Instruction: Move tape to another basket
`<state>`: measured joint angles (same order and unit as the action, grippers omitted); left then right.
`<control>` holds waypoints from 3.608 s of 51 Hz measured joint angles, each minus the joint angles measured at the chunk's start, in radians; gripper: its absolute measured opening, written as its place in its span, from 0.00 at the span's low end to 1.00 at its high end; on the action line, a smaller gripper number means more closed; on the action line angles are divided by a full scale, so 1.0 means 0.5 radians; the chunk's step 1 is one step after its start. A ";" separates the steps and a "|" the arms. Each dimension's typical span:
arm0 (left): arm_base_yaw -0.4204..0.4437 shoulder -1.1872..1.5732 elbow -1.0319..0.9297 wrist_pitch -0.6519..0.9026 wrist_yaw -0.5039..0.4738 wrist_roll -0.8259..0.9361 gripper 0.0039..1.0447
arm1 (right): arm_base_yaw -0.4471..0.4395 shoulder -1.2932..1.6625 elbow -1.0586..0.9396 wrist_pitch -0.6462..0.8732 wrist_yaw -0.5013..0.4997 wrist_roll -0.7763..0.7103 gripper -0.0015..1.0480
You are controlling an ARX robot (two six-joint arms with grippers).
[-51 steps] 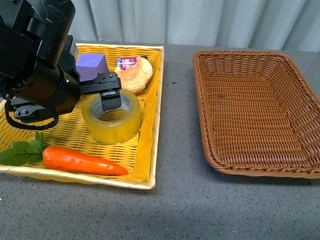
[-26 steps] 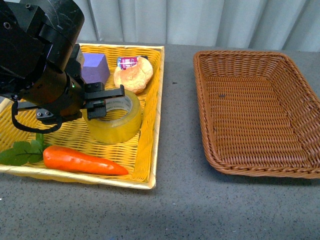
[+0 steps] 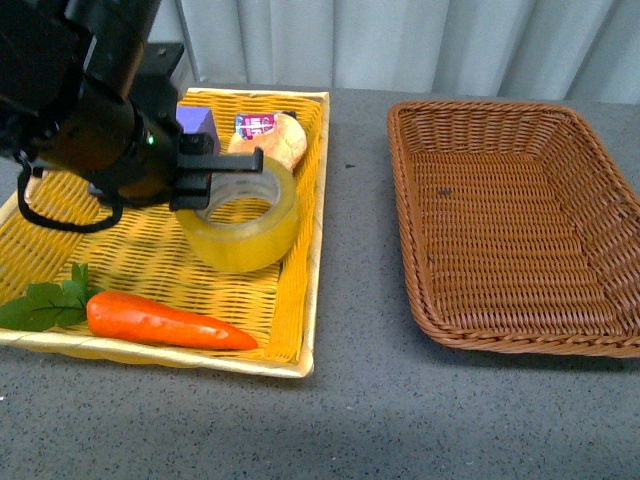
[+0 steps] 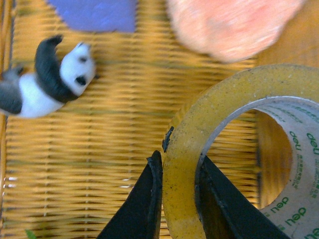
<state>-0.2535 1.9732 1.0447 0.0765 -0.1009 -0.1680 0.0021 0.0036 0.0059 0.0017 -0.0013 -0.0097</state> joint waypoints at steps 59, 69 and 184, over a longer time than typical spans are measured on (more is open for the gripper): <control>-0.565 0.048 0.642 -0.035 0.620 1.398 0.15 | 0.000 0.000 0.000 0.000 0.000 0.000 0.91; -0.565 0.048 0.642 -0.036 0.620 1.398 0.15 | -0.050 0.185 0.106 -0.240 -0.154 -0.196 0.91; -0.578 0.051 0.659 -0.036 0.624 1.376 0.15 | 0.275 3.247 1.678 0.159 -0.358 0.002 0.16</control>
<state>-0.5423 1.9987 1.3743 0.0586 0.2111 0.5198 0.1398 1.6272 0.8452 0.0814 -0.1802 -0.0086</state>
